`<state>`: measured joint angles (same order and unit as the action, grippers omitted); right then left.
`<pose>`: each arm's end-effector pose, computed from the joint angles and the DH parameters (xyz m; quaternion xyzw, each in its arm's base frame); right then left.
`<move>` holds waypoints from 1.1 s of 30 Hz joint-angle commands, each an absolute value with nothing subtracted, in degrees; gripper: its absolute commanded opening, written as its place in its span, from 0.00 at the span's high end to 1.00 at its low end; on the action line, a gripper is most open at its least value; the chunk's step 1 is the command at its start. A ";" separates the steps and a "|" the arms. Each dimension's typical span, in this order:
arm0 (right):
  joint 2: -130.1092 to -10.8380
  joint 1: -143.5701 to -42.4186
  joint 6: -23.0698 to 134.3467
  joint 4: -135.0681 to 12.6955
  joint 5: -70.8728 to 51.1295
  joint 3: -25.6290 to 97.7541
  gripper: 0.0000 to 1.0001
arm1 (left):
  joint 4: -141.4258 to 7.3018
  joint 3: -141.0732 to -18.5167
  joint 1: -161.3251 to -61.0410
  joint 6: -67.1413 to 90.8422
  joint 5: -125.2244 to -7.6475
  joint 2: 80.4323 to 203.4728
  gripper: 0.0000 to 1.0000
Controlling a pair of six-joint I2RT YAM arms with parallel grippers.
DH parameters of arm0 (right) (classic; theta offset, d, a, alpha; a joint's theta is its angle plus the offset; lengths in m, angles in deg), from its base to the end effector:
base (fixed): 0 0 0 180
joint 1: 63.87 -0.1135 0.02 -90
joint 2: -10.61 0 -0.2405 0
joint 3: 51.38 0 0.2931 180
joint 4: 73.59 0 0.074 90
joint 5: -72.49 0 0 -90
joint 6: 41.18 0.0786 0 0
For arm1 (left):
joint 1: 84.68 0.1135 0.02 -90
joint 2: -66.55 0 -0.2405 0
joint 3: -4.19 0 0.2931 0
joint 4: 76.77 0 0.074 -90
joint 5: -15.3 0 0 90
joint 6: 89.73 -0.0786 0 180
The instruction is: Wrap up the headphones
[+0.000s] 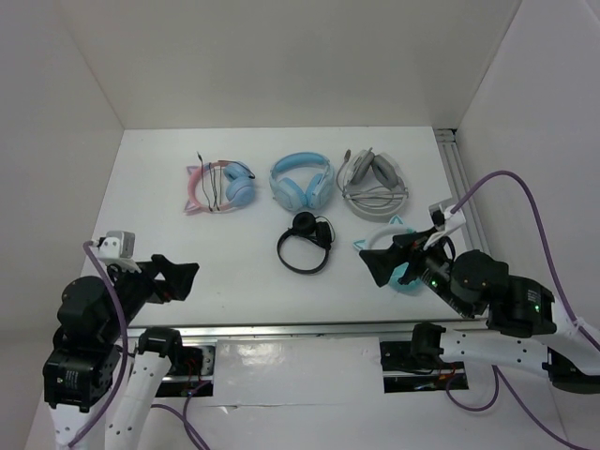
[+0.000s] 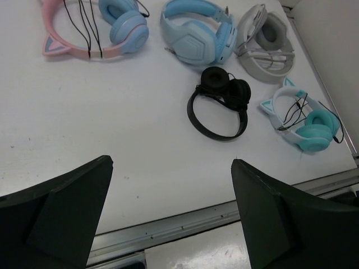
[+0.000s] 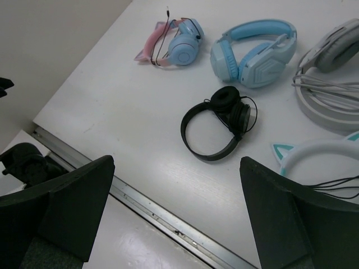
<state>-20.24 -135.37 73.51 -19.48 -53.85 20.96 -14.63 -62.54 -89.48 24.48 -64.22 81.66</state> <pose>0.0972 0.1437 0.4010 -0.1157 0.7580 0.2795 0.5778 0.1169 -0.0242 0.3783 -0.0715 0.7646 -0.2274 0.5988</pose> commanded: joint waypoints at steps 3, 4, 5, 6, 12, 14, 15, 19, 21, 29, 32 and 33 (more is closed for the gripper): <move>-19.72 -135.85 74.40 -16.08 -56.01 23.45 0.00 | -14.77 -61.24 -88.99 24.53 -62.30 81.14 0.00; -19.72 -135.85 74.40 -16.08 -56.01 23.45 0.00 | -14.77 -61.24 -88.47 24.53 -62.30 81.14 0.00; -19.72 -135.85 74.40 -16.08 -56.01 23.45 0.00 | -14.77 -61.24 -88.46 24.53 -62.30 81.14 0.00; -19.72 -135.85 74.40 -16.08 -56.01 23.45 0.00 | -14.77 -61.24 -88.46 24.53 -62.30 80.61 0.00; -19.19 -135.85 74.40 -15.55 -56.01 23.45 0.00 | -14.77 -60.71 -88.46 25.06 -63.35 79.29 0.00; -19.19 -135.85 74.40 -15.03 -56.01 23.97 0.00 | -14.25 -60.71 -88.46 25.06 -63.36 78.68 0.00; -19.19 -135.85 74.40 -15.02 -56.01 23.97 0.00 | -14.25 -60.71 -88.46 25.06 -63.36 78.68 0.00; -19.19 -135.85 74.40 -14.50 -56.01 24.50 0.00 | -14.25 -60.71 -88.46 25.58 -63.89 78.15 0.00; -18.67 -135.85 74.92 -14.50 -56.01 24.50 0.00 | -14.25 -60.19 -88.46 25.58 -63.89 78.15 0.00; -18.13 -135.85 74.93 -14.50 -56.54 23.97 0.00 | -14.25 -60.18 -88.46 26.11 -63.89 77.62 0.00; -17.61 -135.85 75.45 -13.97 -56.54 23.97 0.00 | -14.25 -60.18 -88.46 26.11 -63.89 77.62 0.00; -17.61 -135.85 75.45 -13.97 -56.54 23.97 0.00 | -14.25 -60.18 -88.46 26.11 -63.89 77.62 0.00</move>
<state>-18.30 -135.37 74.71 -15.30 -55.27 22.38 -12.56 -60.33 -88.85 24.91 -63.93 78.64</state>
